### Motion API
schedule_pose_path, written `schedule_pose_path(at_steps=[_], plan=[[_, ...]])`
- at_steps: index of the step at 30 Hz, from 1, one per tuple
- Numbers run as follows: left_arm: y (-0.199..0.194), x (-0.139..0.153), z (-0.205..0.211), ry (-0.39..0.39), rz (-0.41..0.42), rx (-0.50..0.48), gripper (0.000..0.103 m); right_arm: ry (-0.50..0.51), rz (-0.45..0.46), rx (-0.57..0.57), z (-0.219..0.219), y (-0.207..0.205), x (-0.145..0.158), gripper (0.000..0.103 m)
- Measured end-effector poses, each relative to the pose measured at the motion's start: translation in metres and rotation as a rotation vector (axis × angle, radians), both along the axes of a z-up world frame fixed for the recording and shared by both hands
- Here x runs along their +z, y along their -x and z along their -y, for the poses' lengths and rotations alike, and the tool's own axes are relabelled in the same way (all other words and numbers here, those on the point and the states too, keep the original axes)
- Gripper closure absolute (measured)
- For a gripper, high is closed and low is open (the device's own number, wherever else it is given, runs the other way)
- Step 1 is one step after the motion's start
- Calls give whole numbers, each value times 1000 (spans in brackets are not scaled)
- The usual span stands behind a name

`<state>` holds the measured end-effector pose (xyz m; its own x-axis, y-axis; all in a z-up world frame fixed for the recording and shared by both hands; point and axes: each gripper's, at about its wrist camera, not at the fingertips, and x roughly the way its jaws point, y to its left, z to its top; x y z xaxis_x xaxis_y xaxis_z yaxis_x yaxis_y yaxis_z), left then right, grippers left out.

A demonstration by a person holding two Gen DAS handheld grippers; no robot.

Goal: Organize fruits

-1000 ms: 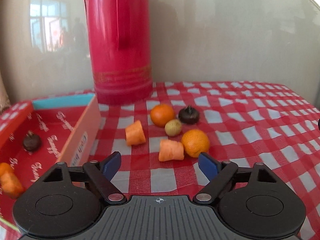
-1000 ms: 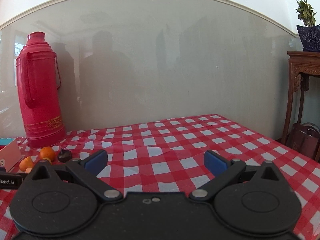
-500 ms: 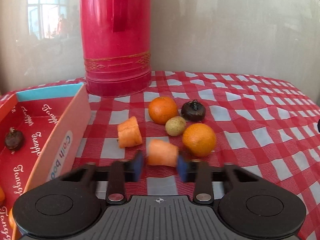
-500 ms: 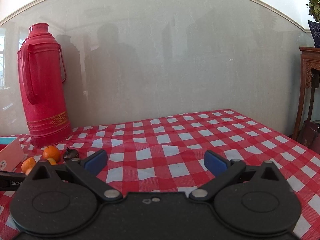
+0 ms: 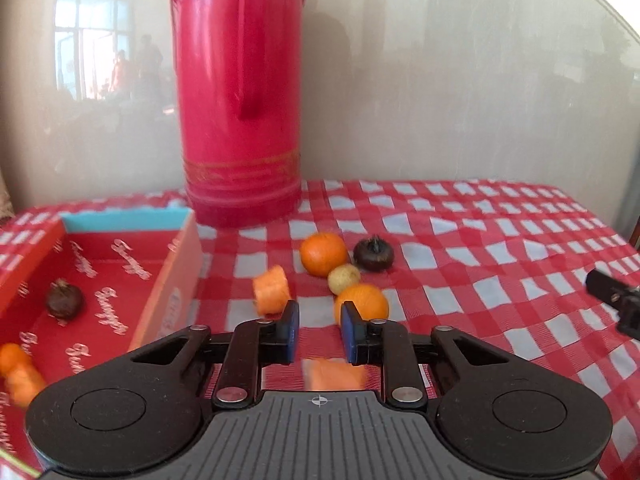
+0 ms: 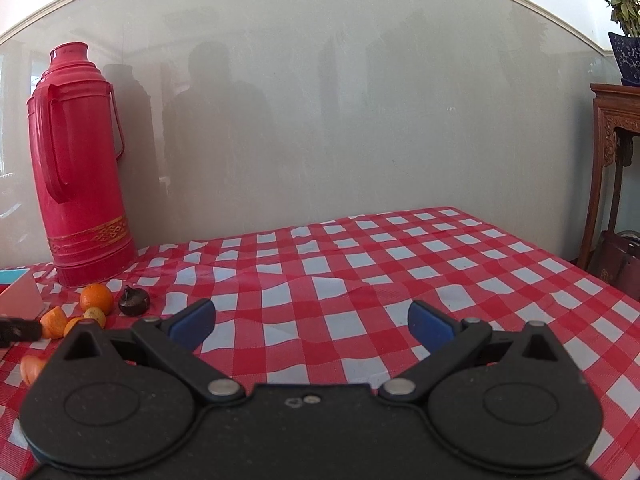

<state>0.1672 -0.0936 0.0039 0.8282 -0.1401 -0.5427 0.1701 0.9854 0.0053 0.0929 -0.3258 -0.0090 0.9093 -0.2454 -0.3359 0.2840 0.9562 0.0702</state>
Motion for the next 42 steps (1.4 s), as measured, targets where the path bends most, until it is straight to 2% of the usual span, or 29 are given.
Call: schedule_pose_path(at_steps=[7, 11, 12, 13, 15, 16, 19, 23, 26, 27, 28, 35, 36, 37, 39, 42], plan=[[17, 11, -44, 15, 18, 65, 80, 0, -14, 0, -11, 4, -1, 6], [21, 4, -45, 21, -2, 17, 77, 26, 9, 17, -20, 8, 3, 6], [23, 2, -40, 15, 1, -1, 68, 43, 11, 20, -21, 8, 4, 6], [26, 1, -35, 20, 6, -22, 54, 55, 9, 22, -22, 7, 4, 6], [35, -1, -24, 20, 19, -39, 38, 57, 2, 23, -21, 6, 3, 6], [41, -3, -18, 8, 27, -43, 33, 50, 1, 22, -19, 6, 4, 6], [48, -12, 1, -18, -7, -32, 33, 36, 6, 18, -14, 7, 4, 6], [65, -18, 18, -80, 35, -27, 33, 28, 8, 9, -7, 11, 5, 6], [72, -26, 28, -102, 23, -36, 34, 16, 20, -2, 1, 15, 6, 6], [73, -29, 30, -108, 18, -31, 39, 7, 21, -8, 4, 16, 7, 6], [74, -31, 31, -111, 13, -25, 44, -7, 22, -13, 7, 17, 7, 6], [73, -39, 35, -111, 6, 28, 44, -33, 29, -24, 14, 21, 7, 6], [73, -40, 33, -103, 3, 32, 50, -32, 27, -23, 14, 21, 7, 6], [72, -41, 32, -97, 4, 32, 65, -31, 26, -23, 14, 21, 7, 6], [71, -40, 32, -97, 6, 32, 72, -32, 24, -25, 14, 22, 6, 6], [72, -40, 30, -80, 10, 31, 72, -43, 22, -29, 14, 22, 6, 6]])
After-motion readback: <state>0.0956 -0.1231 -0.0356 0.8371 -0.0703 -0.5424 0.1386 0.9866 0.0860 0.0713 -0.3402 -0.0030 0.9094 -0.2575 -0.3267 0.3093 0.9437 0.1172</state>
